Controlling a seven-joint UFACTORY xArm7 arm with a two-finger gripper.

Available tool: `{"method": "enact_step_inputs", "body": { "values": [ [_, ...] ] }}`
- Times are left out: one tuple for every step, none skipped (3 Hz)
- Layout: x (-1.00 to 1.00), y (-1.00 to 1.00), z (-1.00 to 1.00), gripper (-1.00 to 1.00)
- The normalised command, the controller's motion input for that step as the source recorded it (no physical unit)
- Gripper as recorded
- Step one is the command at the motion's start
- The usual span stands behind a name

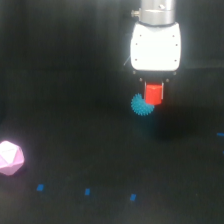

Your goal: Pick up the red object from the table

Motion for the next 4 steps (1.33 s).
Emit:
{"method": "enact_step_inputs", "body": {
  "values": [
    [0.04,-0.02,0.33,-0.70],
    [0.15,-0.45,0.79,-0.69],
    [-0.73,-0.15,0.85,-1.00],
    [-0.06,-0.07,-0.04,-1.00]
  ]
}}
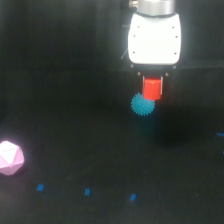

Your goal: Pick up the red object from the table

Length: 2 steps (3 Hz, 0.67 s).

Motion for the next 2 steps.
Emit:
{"method": "enact_step_inputs", "body": {
  "values": [
    [0.22,0.10,-0.56,-1.00],
    [0.30,-0.48,-0.23,-0.75]
  ]
}}
